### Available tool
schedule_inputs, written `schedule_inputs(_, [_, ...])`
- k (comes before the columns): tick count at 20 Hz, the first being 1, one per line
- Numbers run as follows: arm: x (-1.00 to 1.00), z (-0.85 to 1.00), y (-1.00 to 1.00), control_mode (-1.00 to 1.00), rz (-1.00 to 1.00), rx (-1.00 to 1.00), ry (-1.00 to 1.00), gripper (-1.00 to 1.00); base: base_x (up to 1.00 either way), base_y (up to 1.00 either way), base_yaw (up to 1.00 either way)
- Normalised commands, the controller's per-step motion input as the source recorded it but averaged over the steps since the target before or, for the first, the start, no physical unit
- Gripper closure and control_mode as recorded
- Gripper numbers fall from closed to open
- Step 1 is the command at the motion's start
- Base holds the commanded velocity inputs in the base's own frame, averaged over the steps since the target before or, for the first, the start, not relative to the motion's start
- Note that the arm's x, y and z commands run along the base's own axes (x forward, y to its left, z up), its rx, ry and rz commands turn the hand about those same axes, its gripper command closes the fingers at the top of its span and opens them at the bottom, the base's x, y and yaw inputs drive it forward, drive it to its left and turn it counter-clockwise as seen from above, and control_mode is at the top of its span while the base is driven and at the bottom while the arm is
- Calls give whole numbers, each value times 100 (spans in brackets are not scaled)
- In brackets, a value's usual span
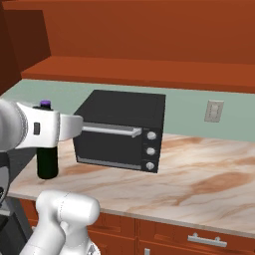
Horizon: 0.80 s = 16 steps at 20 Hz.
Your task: Get the candle and the beer from the cabinet and move them to the dining counter.
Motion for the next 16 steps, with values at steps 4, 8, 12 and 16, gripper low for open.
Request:
schedule_inputs(4, [-21, 0, 0, -100, 0, 0, 0, 100, 0, 0, 0])
schedule_inputs(8, [0, 0, 0, -100, 0, 0, 0, 100, 0, 0, 0])
schedule_inputs(12, [0, 0, 0, 100, 0, 0, 0, 100, -4, 0, 0])
schedule_inputs(16, [0, 0, 0, 100, 0, 0, 0, 100, -77, -26, -22])
